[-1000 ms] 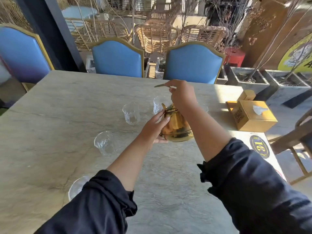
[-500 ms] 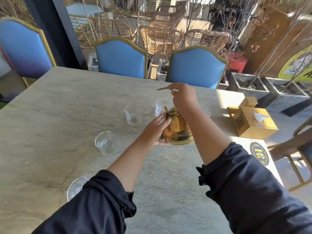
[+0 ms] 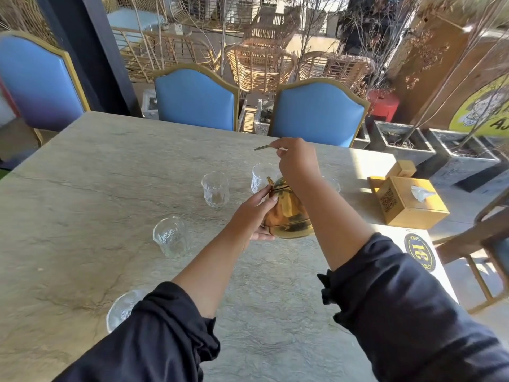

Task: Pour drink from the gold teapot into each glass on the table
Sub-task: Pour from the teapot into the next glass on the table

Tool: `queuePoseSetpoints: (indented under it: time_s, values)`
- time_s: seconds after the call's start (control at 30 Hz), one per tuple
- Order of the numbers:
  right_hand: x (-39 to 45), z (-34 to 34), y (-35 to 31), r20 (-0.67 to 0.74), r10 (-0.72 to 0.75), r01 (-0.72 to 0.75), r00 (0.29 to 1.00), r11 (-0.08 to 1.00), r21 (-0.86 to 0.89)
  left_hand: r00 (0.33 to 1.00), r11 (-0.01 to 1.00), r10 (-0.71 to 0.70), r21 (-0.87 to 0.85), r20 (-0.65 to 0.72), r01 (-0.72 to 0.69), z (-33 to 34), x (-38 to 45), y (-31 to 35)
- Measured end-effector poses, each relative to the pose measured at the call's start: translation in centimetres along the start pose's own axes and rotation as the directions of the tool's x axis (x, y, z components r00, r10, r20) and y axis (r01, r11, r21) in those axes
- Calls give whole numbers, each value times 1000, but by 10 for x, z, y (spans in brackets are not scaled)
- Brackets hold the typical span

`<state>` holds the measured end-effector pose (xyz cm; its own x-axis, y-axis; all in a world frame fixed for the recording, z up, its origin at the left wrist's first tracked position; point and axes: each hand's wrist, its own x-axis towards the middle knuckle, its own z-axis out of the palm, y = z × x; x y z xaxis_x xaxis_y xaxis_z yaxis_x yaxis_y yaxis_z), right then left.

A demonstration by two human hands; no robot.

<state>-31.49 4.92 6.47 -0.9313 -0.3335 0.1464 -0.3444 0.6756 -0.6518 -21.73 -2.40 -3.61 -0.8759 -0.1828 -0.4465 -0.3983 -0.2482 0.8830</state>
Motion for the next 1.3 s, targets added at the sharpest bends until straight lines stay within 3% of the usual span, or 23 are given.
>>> queuePoseSetpoints:
  time_s: [1.3]
  values:
    - [2,-10,-3,4,-50,50,999,998,-49,1000,1000,14,-5,-26,-14,6,1,3]
